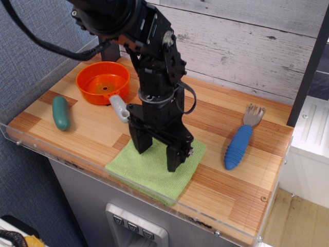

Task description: Move the green cloth to the lower edge of the table.

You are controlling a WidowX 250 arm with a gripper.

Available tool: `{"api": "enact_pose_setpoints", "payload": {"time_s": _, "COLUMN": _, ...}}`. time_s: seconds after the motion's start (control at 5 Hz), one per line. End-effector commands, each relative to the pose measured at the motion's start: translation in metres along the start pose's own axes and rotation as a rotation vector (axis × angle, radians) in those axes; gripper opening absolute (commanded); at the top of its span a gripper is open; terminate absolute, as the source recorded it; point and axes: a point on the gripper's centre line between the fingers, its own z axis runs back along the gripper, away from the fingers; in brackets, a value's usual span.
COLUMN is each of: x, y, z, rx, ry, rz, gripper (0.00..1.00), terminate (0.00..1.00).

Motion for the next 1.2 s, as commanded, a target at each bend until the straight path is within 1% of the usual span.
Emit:
{"api": "enact_pose_setpoints", "payload": {"time_s": 0.0, "x": 0.019, "y": 0.007, "z": 0.028, "rx": 0.02, "ry": -0.081, "rz": 0.017, "gripper": 1.0, "terminate": 0.0}}
{"api": "enact_pose_setpoints", "payload": {"time_s": 0.2, "x": 0.022, "y": 0.004, "z": 0.049, "rx": 0.041, "ry": -0.101, "rz": 0.024, "gripper": 1.0, "terminate": 0.0}}
{"api": "enact_pose_setpoints", "payload": {"time_s": 0.4, "x": 0.024, "y": 0.005, "z": 0.06, "rx": 0.048, "ry": -0.097, "rz": 0.033, "gripper": 1.0, "terminate": 0.0}}
{"api": "enact_pose_setpoints", "payload": {"time_s": 0.6, "x": 0.016, "y": 0.017, "z": 0.074, "rx": 0.043, "ry": -0.024, "rz": 0.046, "gripper": 1.0, "terminate": 0.0}}
{"api": "enact_pose_setpoints", "payload": {"time_s": 0.8, "x": 0.0, "y": 0.039, "z": 0.089, "rx": 0.061, "ry": -0.007, "rz": 0.093, "gripper": 1.0, "terminate": 0.0}}
{"api": "enact_pose_setpoints", "payload": {"time_s": 1.0, "x": -0.012, "y": 0.073, "z": 0.102, "rx": 0.07, "ry": -0.006, "rz": 0.181, "gripper": 1.0, "terminate": 0.0}}
